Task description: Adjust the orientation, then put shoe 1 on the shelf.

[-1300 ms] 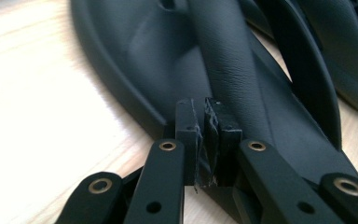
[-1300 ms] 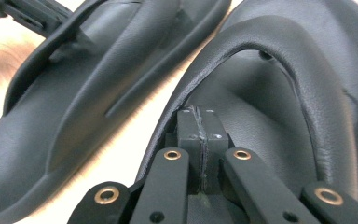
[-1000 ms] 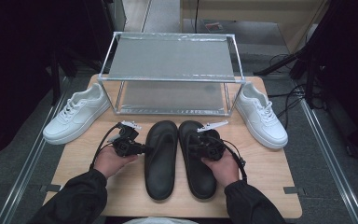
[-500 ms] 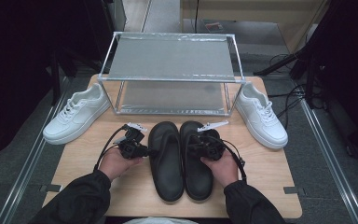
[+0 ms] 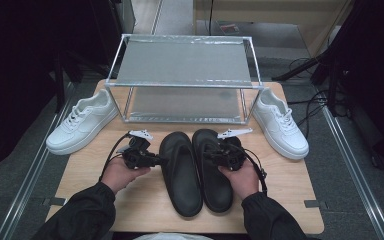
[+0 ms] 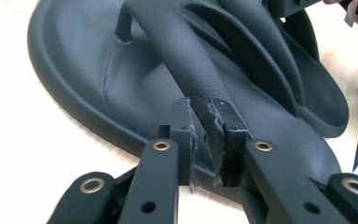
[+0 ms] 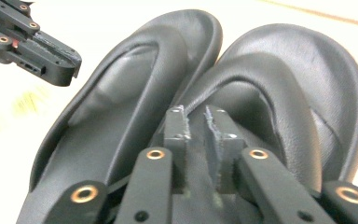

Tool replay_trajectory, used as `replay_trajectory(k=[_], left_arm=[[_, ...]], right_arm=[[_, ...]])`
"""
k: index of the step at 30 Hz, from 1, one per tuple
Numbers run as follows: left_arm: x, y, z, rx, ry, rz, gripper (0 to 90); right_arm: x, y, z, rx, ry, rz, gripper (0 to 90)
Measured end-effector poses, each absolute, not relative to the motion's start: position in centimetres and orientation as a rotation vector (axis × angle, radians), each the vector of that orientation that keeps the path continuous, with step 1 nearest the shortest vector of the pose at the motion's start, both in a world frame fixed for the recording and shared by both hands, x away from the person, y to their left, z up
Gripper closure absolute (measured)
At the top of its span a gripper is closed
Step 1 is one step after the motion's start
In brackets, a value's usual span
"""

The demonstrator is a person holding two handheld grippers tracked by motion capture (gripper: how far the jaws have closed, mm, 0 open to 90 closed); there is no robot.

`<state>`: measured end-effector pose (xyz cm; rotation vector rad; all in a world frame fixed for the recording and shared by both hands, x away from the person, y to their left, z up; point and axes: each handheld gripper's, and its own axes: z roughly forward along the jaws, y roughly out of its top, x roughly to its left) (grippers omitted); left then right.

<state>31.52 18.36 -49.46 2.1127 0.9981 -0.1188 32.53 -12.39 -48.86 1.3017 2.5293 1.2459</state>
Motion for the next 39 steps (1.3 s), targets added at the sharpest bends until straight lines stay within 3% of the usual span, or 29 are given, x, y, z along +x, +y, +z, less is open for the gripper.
replay_trajectory(k=[3,6,17,27,39], left_arm=[[31.3,18.8,-48.9,2.094,0.989,-0.111,73.7],[31.3,19.3,-48.4,2.059,0.978,-0.107,62.0],[31.2,20.3,-47.7,2.043,0.969,-0.059,40.9],[31.2,20.6,-47.6,2.029,0.964,-0.052,38.0],[31.3,20.7,-47.4,2.024,0.964,-0.044,37.7]], right_arm=[[32.2,-12.5,-48.5,1.290,2.507,1.281,71.3],[31.6,-12.7,-48.2,1.285,2.507,1.320,69.7],[29.1,-11.8,-48.6,1.273,2.449,1.361,52.9],[28.6,-10.5,-49.9,1.312,2.409,1.317,45.0],[28.7,-9.0,-51.1,1.347,2.350,1.288,42.1]])
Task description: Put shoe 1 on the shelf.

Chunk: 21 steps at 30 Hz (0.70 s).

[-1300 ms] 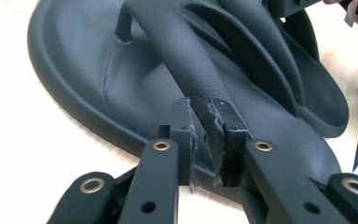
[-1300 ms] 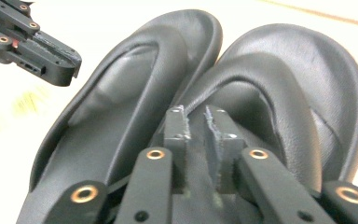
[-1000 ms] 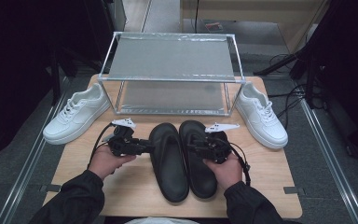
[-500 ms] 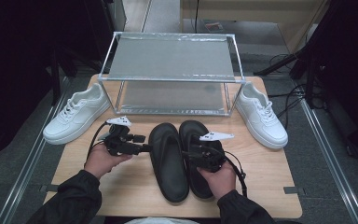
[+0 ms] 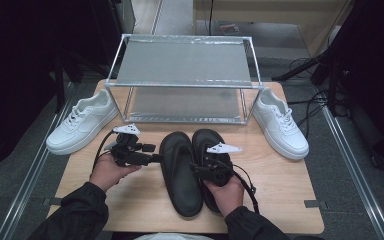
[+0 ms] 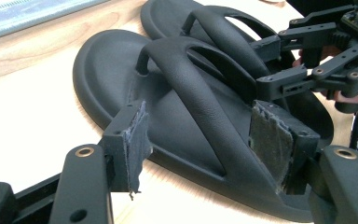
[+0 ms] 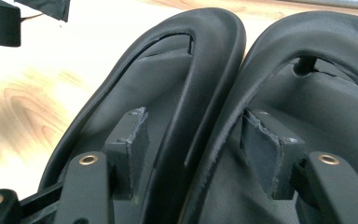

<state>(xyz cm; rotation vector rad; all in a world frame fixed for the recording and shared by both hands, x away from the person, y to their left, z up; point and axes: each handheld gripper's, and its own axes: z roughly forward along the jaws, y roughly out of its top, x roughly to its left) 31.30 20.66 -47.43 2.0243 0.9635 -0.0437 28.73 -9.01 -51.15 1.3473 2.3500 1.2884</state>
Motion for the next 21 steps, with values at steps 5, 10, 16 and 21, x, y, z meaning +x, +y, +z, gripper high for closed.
replay_trajectory(k=[5,10,16,21], left_arm=[[31.4,20.7,-47.3,2.010,0.965,-0.048,37.4],[31.4,20.7,-47.0,2.013,0.958,-0.030,37.7],[31.3,20.8,-47.1,2.033,0.942,-0.006,38.5],[31.3,21.0,-47.1,2.027,0.942,-0.004,38.6]], right_arm=[[29.0,-7.8,-52.0,1.349,2.351,1.217,42.6],[28.8,-7.3,-52.2,1.331,2.324,1.170,50.4],[28.9,-7.4,-52.1,1.354,2.328,1.163,62.2],[29.1,-7.6,-51.9,1.382,2.331,1.155,66.6]])
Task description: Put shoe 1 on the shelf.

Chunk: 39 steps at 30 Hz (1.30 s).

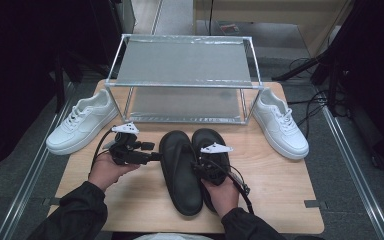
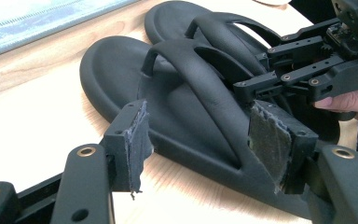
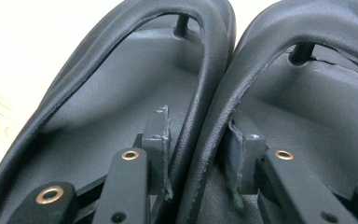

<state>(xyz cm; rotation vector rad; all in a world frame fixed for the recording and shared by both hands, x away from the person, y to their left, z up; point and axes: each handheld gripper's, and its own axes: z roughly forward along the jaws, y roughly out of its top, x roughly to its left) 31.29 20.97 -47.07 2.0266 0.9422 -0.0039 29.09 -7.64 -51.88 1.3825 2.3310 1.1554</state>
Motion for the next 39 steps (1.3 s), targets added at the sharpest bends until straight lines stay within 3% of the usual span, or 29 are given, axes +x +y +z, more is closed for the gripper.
replay_trajectory(k=[3,7,20,39], left_arm=[[31.2,21.1,-46.9,2.020,0.935,0.022,41.9],[31.0,21.4,-46.4,1.998,0.922,0.043,53.5],[32.6,22.4,-45.4,2.006,0.948,-0.010,85.7],[38.6,22.6,-40.7,2.064,0.891,0.020,88.1]], right_arm=[[29.2,-7.9,-51.8,1.405,2.329,1.153,69.2],[29.4,-8.7,-51.4,1.423,2.324,1.143,76.4],[30.6,-9.9,-49.6,1.370,2.365,1.212,76.6],[37.7,-7.9,-48.3,1.361,2.372,1.220,76.5]])
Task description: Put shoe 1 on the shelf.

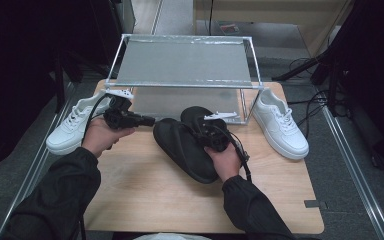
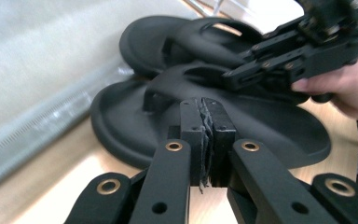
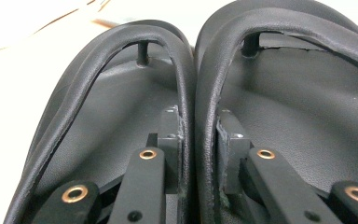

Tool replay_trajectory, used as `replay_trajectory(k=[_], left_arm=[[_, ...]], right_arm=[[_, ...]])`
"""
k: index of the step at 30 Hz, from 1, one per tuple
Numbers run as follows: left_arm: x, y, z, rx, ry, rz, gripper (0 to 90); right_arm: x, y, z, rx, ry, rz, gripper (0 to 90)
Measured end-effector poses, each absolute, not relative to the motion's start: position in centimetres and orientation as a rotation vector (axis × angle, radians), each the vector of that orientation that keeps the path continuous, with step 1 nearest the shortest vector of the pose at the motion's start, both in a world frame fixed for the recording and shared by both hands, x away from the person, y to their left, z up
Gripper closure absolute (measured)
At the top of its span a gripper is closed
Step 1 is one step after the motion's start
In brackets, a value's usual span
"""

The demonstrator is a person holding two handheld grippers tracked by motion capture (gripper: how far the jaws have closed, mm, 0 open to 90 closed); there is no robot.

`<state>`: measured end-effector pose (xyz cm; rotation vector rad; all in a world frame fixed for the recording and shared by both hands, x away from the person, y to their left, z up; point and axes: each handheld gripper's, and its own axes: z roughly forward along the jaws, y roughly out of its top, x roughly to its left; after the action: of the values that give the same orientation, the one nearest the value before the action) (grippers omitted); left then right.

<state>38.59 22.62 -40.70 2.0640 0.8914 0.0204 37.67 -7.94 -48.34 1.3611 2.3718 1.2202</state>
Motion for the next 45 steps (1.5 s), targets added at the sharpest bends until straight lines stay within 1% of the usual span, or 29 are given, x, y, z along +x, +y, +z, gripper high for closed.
replay_trajectory(k=[5,8,10,13,16,19,24,28,32,37,38,45], left_arm=[[40.4,22.4,-38.9,2.076,0.877,0.058,88.1],[41.4,22.1,-38.0,2.075,0.876,0.069,88.5],[42.0,22.1,-37.3,2.063,0.865,0.062,88.5],[43.2,21.9,-35.8,2.059,0.848,0.085,88.5],[44.2,21.8,-34.5,2.059,0.848,0.072,88.4],[45.2,21.4,-33.6,2.082,0.859,0.112,88.3],[46.8,21.1,-33.4,2.080,0.867,0.115,88.3],[47.7,21.1,-33.9,2.093,0.884,0.140,88.3],[48.2,20.9,-34.5,2.108,0.893,0.138,88.3],[48.5,20.7,-34.9,2.113,0.884,0.152,88.3],[48.6,20.7,-35.0,2.113,0.888,0.151,88.2],[48.6,20.7,-35.1,2.115,0.895,0.165,87.3]], right_arm=[[40.1,-7.1,-48.3,1.353,2.338,1.200,76.5],[41.6,-6.4,-49.0,1.342,2.334,1.189,76.4],[42.2,-6.0,-49.5,1.368,2.332,1.188,76.4],[42.9,-5.7,-49.7,1.386,2.312,1.200,76.5],[43.5,-5.5,-49.6,1.392,2.302,1.177,76.5],[44.2,-5.3,-49.4,1.393,2.273,1.151,76.4],[45.1,-5.2,-49.3,1.387,2.229,1.134,76.3],[45.7,-4.9,-49.5,1.419,2.200,1.140,76.2],[46.5,-4.7,-49.9,1.414,2.195,1.109,75.8],[47.0,-4.4,-50.3,1.438,2.175,1.161,69.6],[47.0,-4.3,-50.3,1.484,2.177,1.159,69.5],[46.8,-4.3,-50.1,1.402,2.209,1.126,58.6]])
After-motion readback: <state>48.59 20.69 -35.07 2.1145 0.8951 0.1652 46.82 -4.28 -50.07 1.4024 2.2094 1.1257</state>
